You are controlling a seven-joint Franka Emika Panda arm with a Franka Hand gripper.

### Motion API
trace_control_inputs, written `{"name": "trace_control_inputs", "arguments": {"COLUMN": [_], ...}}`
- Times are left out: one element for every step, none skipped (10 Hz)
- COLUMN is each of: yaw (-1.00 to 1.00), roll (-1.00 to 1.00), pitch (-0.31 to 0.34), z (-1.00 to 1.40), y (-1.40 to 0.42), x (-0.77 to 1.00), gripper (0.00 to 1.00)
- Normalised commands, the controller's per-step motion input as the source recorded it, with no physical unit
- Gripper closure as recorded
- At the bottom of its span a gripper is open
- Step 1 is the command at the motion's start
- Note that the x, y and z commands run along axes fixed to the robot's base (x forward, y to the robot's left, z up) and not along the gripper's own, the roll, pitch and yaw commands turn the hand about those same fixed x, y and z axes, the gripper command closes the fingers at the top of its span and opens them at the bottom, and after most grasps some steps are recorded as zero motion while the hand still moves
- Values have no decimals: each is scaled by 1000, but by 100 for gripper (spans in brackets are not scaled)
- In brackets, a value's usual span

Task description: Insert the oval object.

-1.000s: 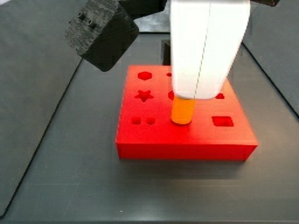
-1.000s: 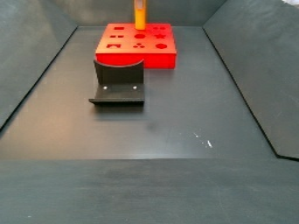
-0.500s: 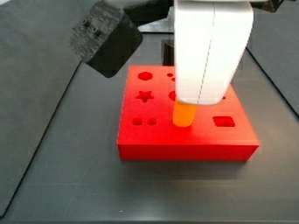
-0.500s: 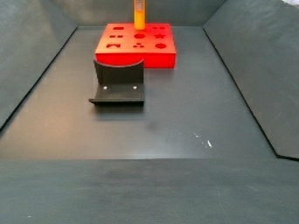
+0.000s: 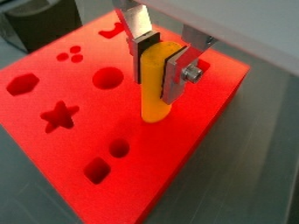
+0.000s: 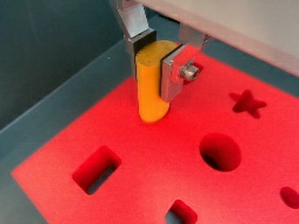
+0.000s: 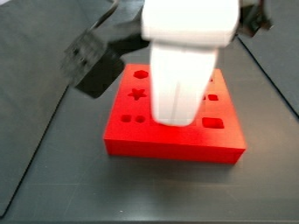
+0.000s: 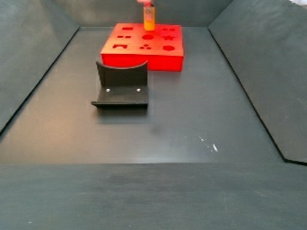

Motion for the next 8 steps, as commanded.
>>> {"name": "trace_control_inputs", "arguments": {"yaw": [-63,0,0,37,0,0,0,0], "roll": [-4,-43,-134,-160,-157,-180,10,0], "pitch": [-130,-164,-231,-264,-247,-211,0,0], "z": [-1000,-903,-700,-620,-637,-620,0,0], "y": [0,0,-43,-86,-57,0,0,0], "x": [-54,0,357,537,460,257,0,0], "gripper": [100,100,100,100,100,100,100,100]}}
